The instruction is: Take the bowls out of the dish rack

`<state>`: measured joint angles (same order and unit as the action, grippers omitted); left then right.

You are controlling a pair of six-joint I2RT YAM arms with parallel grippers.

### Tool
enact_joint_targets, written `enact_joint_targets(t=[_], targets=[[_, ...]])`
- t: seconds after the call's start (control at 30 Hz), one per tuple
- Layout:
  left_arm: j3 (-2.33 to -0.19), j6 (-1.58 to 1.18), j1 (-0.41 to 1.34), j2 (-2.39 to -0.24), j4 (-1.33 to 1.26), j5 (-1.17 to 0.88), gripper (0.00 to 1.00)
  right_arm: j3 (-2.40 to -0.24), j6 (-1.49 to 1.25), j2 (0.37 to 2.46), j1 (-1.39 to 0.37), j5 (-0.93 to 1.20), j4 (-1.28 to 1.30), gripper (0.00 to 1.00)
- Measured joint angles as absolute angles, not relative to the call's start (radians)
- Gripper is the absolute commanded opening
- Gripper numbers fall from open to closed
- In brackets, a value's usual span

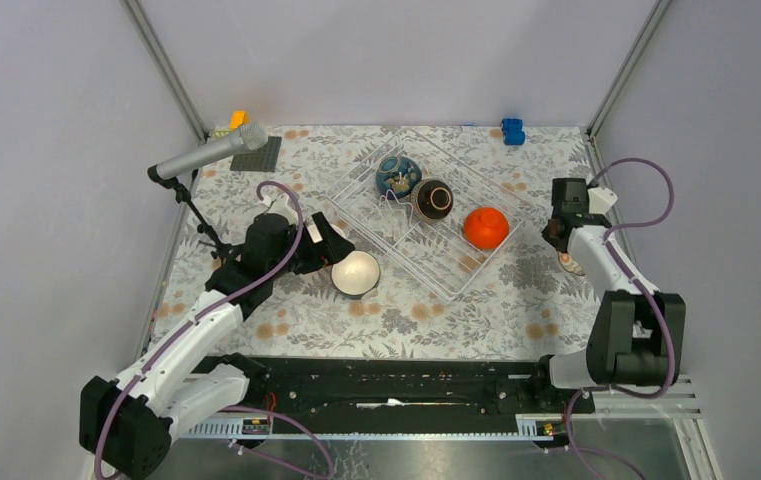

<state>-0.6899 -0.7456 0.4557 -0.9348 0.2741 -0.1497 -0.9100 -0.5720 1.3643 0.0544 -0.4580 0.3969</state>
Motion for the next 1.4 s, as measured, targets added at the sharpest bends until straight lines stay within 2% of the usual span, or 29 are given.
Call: enact_joint_targets(t=[0.07,0.1,0.3,0.4,0.47,0.5,0.73,0.87,1.0,1.13,1.27,1.4], targets=[[-0.69,-0.746,0.457,-0.941,0.27,-0.151,0.9,-0.912,-0.575,1.422,0.052,-0.413,0.366,0.0],[-0.69,-0.746,0.458,-0.944,0.268,-0.151,0.9,-0.912,-0.575,1.45,0.052,-0.392,0.353,0.04],[-0.69,-0.746,0.46,-0.963,0.258,-0.153,0.92,-0.913,-0.569,1.521,0.052,-0.32,0.321,0.33],[-0.691,-0.745,0.46,-0.971,0.253,-0.154,0.92,-0.913,-0.554,1.52,0.052,-0.296,0.29,0.35],[-0.693,-0.742,0.46,-0.973,0.252,-0.154,0.93,-0.915,-0.541,1.518,0.052,-0.27,0.284,0.61],[-0.694,-0.741,0.46,-0.973,0.252,-0.154,0.93,-0.917,-0.538,1.517,0.052,-0.263,0.283,0.68],[-0.694,-0.739,0.46,-0.971,0.245,-0.154,0.94,-0.94,-0.465,1.404,0.051,-0.212,0.302,0.82],[-0.694,-0.734,0.46,-0.968,0.244,-0.154,0.96,-0.97,-0.384,1.285,0.051,-0.125,0.316,0.99],[-0.694,-0.731,0.46,-0.968,0.241,-0.154,0.99,-1.032,-0.297,1.222,0.01,-0.03,0.322,1.0],[-0.694,-0.73,0.46,-0.958,0.237,-0.153,0.99,-1.079,-0.212,1.23,-0.145,0.017,0.326,1.0],[-0.694,-0.728,0.46,-0.937,0.229,-0.152,0.99,-1.136,-0.163,1.309,-0.301,0.019,0.338,1.0],[-0.694,-0.718,0.46,-0.933,0.229,-0.14,0.99,-1.228,-0.146,1.431,-0.382,-0.037,0.355,1.0]])
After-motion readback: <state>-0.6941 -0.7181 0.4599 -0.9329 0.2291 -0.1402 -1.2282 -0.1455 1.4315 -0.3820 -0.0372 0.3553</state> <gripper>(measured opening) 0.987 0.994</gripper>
